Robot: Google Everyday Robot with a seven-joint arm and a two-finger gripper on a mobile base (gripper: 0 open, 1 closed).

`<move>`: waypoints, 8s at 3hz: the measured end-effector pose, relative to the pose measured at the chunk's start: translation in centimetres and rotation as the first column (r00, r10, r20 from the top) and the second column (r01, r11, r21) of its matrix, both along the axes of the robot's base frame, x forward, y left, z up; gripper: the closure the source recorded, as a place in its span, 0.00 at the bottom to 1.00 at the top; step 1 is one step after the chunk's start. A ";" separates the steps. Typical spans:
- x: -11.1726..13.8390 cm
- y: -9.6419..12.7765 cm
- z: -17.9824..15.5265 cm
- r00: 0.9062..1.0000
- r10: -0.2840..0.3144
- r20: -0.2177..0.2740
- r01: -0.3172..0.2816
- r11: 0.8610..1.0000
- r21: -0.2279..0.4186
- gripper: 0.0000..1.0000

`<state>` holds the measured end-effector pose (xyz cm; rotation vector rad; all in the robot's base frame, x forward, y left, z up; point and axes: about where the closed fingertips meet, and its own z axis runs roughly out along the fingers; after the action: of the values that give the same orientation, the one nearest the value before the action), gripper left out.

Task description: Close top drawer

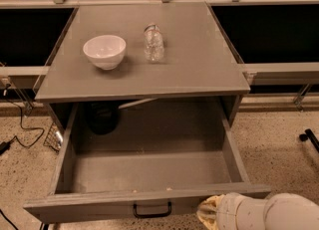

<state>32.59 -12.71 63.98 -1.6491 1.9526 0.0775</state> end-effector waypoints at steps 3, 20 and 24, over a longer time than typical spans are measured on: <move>0.0 0.0 0.0 1.000 0.000 0.000 0.000 1.000 0.000 0.00; 11.9 2.7 0.5 0.947 -0.093 0.308 0.064 0.993 0.104 0.18; 15.8 2.7 -0.6 0.936 -0.064 0.347 0.038 0.996 0.081 1.00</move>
Offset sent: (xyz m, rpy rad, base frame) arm 0.0000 0.0000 0.0000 0.0000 0.0000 0.0000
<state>48.41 -10.01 63.42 -1.4498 1.6987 -0.1547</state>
